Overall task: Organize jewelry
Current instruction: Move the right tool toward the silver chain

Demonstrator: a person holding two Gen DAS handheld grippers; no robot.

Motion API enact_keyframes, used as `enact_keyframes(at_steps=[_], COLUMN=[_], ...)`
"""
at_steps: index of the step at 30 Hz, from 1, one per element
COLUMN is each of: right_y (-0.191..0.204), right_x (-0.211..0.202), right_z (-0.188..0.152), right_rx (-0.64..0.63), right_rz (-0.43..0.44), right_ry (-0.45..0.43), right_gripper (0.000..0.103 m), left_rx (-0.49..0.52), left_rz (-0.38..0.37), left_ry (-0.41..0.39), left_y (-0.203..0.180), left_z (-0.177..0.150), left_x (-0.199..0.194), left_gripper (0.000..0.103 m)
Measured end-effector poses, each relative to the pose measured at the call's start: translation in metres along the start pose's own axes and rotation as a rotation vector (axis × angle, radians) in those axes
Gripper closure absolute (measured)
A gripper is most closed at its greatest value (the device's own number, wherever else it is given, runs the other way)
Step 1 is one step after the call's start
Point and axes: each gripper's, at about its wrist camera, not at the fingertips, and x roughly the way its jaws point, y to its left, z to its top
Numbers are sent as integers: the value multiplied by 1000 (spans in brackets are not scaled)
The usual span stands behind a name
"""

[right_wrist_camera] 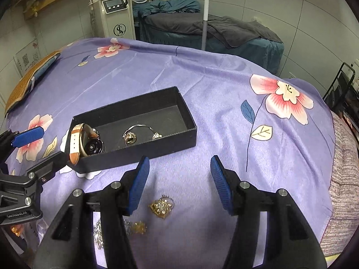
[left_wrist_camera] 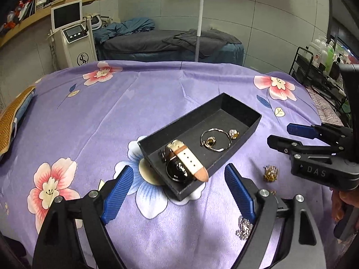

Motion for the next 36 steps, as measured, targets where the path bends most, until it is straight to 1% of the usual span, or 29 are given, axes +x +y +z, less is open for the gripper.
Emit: enact_keyframes(at_steps=[4,8,10,14,17,21,25,28,36], right_y=[0,1,4,14,19,19,20,23,27], right_x=[-4,-10,-13,-20,-24,-24,-22,-18,-12], right_z=[-25,-50,-61,-75,-85,-93,-90,-87,-82], right_rx=[2,18,12,-37,-49,-39,-29,-39,-40], right_rz=[12,28,36,29,42,49,61,62,62], right_ry=[28,47,51,52,52,62,60,61,67], right_gripper=[46,46,46,47,47,49,52,53,53], left_rx=[1,-16,2,79,116,133,128,135,132], left_rz=[-45,-106,-124,-154,-177,-187,-182,-169,-169], left_ry=[46,68,78,84,90,101,110,110,112], left_y=[0,-4,-11,-29,-39,-46,-47,-46,-46], left_z=[-29,-58,-69,-85,-89,-90,-92,-92,-92], left_x=[-6,-14,-18,-24,-26,-24,-21,-20,-17], left_gripper=[22,22,22,23,26,29,30,31,32])
